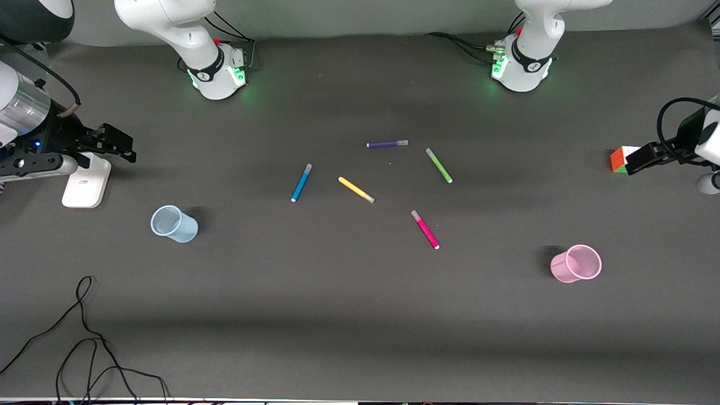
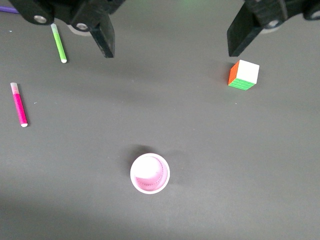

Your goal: Place pink and blue markers in matching cups

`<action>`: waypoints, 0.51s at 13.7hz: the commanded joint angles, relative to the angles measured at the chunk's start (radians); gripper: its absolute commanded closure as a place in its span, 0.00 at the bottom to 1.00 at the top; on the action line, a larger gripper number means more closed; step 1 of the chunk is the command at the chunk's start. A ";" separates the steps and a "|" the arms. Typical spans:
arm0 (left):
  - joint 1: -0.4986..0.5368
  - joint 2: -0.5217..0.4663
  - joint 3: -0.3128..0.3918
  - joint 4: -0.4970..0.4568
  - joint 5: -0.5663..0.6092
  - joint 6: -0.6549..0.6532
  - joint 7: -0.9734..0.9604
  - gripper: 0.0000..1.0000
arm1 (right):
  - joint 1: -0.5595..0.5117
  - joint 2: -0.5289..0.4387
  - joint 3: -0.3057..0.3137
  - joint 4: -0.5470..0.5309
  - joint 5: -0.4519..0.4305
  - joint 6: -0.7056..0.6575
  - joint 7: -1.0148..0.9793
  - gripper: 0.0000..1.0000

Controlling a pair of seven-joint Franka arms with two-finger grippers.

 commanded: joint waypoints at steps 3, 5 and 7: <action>0.002 -0.004 0.001 0.023 0.004 -0.042 0.034 0.00 | -0.005 0.029 0.008 -0.005 -0.009 -0.006 -0.008 0.00; 0.002 -0.007 0.001 0.018 0.003 -0.045 0.034 0.00 | 0.000 0.116 0.012 -0.005 0.071 -0.041 0.000 0.00; 0.002 -0.007 0.001 0.018 0.003 -0.046 0.037 0.00 | -0.004 0.222 0.012 -0.006 0.178 -0.085 0.053 0.00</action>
